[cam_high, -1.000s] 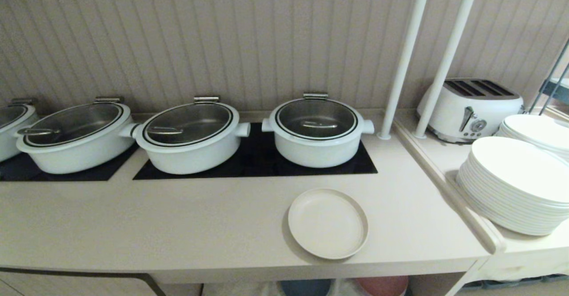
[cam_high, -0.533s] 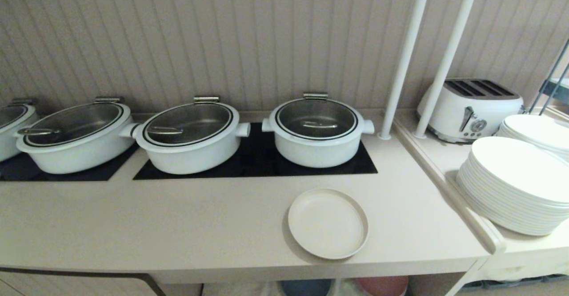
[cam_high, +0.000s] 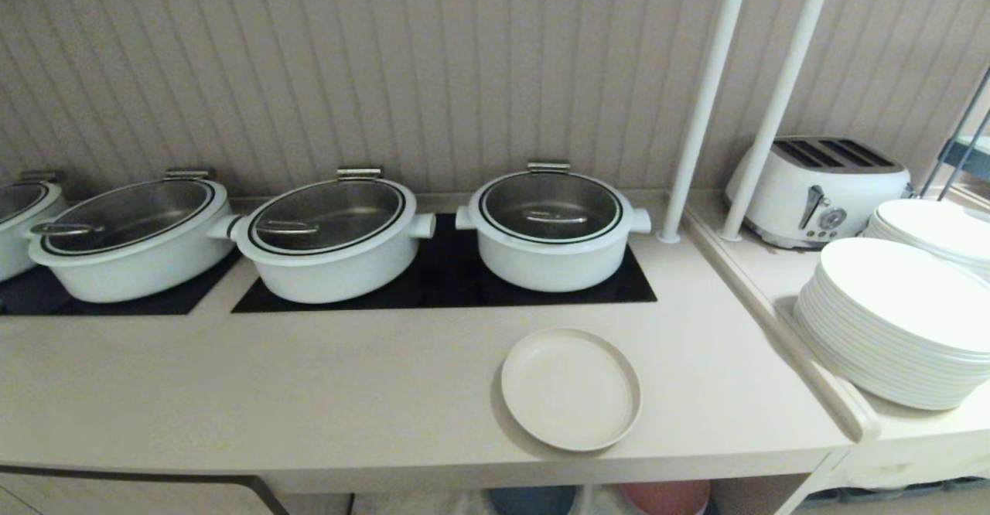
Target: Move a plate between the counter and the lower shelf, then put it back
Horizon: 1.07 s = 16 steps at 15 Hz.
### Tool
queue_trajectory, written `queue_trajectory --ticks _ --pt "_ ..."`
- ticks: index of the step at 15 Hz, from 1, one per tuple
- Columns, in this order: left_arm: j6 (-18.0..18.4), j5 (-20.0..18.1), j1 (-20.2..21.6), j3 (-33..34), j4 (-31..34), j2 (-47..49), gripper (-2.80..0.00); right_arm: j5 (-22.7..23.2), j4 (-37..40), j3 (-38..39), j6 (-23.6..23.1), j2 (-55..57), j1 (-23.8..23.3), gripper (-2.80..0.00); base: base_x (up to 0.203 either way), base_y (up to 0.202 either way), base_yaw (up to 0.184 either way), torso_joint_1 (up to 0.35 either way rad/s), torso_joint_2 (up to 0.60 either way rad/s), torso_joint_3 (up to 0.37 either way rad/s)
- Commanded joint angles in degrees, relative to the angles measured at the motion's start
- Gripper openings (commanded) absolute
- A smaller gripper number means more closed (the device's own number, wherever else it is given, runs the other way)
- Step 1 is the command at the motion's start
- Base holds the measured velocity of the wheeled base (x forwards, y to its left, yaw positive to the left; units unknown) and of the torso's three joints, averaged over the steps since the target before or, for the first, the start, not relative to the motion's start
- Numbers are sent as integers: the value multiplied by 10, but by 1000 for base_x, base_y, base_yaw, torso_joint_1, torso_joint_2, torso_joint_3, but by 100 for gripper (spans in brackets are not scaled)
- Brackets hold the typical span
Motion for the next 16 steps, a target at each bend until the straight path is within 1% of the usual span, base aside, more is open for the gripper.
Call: queue_trajectory --ticks 1,3,6,9,16 --pt "0 0 0 0 0 0 -280 0 -1 0 0 -2 0 -280 0 0 0 0 0 0" --pt "0 0 0 0 0 0 -280 0 -1 0 0 -2 0 -280 0 0 0 0 0 0" --pt "0 0 0 0 0 0 -280 0 -2 0 14 -2 0 -280 0 0 0 0 0 0" --pt "0 0 0 0 0 0 -280 0 -1 0 9 -2 0 -280 0 0 0 0 0 0" --pt "0 0 0 0 0 0 -280 -3 0 0 19 -2 0 -280 0 0 0 0 0 0"
